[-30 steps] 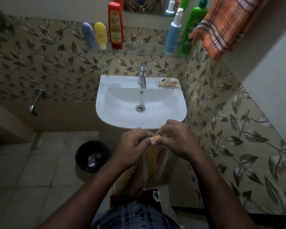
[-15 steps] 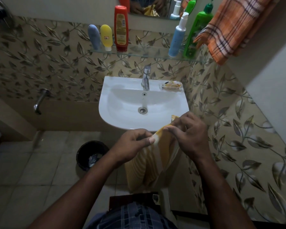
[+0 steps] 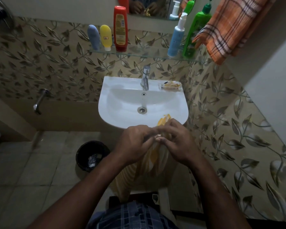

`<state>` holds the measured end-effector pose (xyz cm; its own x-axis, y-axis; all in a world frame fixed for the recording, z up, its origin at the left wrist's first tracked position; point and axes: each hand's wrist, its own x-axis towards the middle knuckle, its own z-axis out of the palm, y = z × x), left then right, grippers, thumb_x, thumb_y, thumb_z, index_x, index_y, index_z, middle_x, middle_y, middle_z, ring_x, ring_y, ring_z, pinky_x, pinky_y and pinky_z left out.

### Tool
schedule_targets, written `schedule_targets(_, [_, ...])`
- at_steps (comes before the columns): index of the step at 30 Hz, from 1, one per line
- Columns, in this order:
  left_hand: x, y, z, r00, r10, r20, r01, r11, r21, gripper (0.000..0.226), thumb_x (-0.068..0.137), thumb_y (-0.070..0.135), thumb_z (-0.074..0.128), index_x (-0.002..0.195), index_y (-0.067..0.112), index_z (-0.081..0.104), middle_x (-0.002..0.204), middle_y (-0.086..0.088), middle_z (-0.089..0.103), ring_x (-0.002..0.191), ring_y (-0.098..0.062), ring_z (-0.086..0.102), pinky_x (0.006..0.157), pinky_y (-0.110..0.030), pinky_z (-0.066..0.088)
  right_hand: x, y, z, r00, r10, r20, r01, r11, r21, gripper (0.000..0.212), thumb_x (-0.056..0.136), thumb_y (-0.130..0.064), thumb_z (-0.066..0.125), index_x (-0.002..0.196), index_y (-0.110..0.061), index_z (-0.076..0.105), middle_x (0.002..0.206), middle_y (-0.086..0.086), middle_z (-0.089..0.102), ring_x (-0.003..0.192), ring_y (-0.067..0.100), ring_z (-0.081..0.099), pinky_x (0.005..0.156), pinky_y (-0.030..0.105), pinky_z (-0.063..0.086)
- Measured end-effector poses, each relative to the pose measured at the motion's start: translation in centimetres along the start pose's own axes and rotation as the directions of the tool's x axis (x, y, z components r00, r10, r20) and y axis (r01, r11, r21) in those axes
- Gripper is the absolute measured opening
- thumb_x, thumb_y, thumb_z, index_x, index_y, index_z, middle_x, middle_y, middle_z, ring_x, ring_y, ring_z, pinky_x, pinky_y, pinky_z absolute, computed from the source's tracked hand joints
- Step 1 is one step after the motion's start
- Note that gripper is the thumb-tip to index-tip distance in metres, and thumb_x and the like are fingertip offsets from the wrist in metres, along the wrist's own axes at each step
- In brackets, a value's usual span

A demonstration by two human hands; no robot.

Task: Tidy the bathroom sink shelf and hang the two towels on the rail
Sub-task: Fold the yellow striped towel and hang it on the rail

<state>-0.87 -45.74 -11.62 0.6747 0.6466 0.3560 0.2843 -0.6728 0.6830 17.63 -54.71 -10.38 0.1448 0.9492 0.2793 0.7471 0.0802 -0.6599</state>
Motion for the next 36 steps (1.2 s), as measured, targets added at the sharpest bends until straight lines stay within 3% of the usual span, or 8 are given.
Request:
schedule_targets(5, [-0.1,0.0,-0.2,0.999,0.049,0.022,-0.05,0.998,0.039,0.023,0.095,0.029,0.065,0.11,0.021,0.08,0.082,0.004,0.072,0.074,-0.015,0.066,0.064,-0.032,0.05,0.3,0.4,-0.3,0.999,0.047,0.012,-0.047,0.999,-0.011,0.017,0.079,-0.025,0.091,0.094,-0.022,0.083,0.081,-0.015,0.057,0.078,-0.002,0.059,0.068,0.01,0.038])
schedule_targets(9, [-0.4,0.8,-0.3,0.995,-0.05,-0.088,0.048,0.998,-0.028,0.018,0.093,0.035,0.07,0.099,0.022,0.081,0.085,0.01,0.076,0.074,-0.004,0.066,0.065,-0.026,0.05,0.4,0.5,-0.5,0.988,0.087,-0.126,-0.095,0.993,-0.062,0.017,0.074,-0.034,0.094,0.08,-0.024,0.082,0.077,-0.008,0.063,0.071,0.005,0.06,0.063,0.016,0.042])
schedule_targets(16, [-1.1,0.0,-0.9,0.921,-0.375,0.107,0.386,0.838,-0.386,0.019,0.086,0.044,0.071,0.088,0.028,0.081,0.086,0.001,0.08,0.088,-0.022,0.075,0.083,-0.053,0.059,0.1,0.2,-1.1,0.969,0.073,-0.234,-0.094,0.992,-0.081,0.017,0.073,-0.022,0.095,0.079,-0.018,0.08,0.079,-0.009,0.057,0.076,-0.007,0.056,0.068,0.004,0.036])
schedule_targets(21, [-0.9,0.4,-0.9,0.937,-0.347,0.03,0.339,0.89,-0.304,0.013,0.081,0.043,0.073,0.08,0.033,0.081,0.082,0.007,0.078,0.081,-0.009,0.073,0.077,-0.044,0.06,-0.2,-0.1,-1.1,0.97,0.046,-0.24,-0.067,0.995,-0.078,0.019,0.074,-0.02,0.095,0.078,-0.016,0.077,0.082,-0.005,0.06,0.077,-0.001,0.059,0.068,0.008,0.039])
schedule_targets(25, [-0.9,0.7,-0.7,0.974,-0.223,-0.04,0.211,0.958,-0.194,0.02,0.092,0.037,0.066,0.087,0.021,0.077,0.083,0.007,0.072,0.082,-0.011,0.068,0.075,-0.041,0.056,-0.3,-0.3,-1.4,0.964,0.044,-0.263,-0.063,0.996,-0.064,0.021,0.075,-0.025,0.094,0.078,-0.015,0.076,0.081,-0.002,0.061,0.075,0.007,0.06,0.067,0.014,0.043])
schedule_targets(30, [-0.9,1.1,-0.4,0.995,-0.099,-0.018,0.099,0.995,0.0,0.02,0.1,0.031,0.055,0.095,0.02,0.07,0.086,0.01,0.059,0.081,-0.014,0.058,0.073,-0.038,0.045,-0.2,-0.4,-1.0,0.964,0.105,-0.244,-0.134,0.985,-0.105,0.019,0.076,-0.03,0.094,0.078,-0.02,0.077,0.077,-0.015,0.055,0.074,-0.002,0.056,0.066,0.008,0.037])
schedule_targets(33, [-0.8,1.6,-0.2,0.999,-0.048,0.019,0.045,0.989,0.14,0.02,0.099,0.03,0.051,0.096,0.02,0.068,0.086,0.007,0.057,0.077,-0.021,0.058,0.073,-0.038,0.04,-0.7,-0.7,-0.5,0.979,0.1,-0.175,-0.119,0.988,-0.099,0.017,0.079,-0.025,0.091,0.093,-0.023,0.082,0.079,-0.017,0.052,0.077,-0.005,0.056,0.068,0.005,0.037])
schedule_targets(36, [-0.6,2.0,-0.2,0.999,-0.006,0.046,-0.003,0.98,0.198,0.023,0.092,0.033,0.049,0.094,0.02,0.068,0.082,0.006,0.055,0.069,-0.026,0.058,0.069,-0.036,0.038,-1.2,-1.2,-0.2,0.999,0.042,-0.009,-0.042,0.999,-0.026,0.033,0.082,-0.026,0.086,0.115,-0.023,0.081,0.086,-0.016,0.053,0.079,-0.003,0.055,0.069,0.008,0.038])
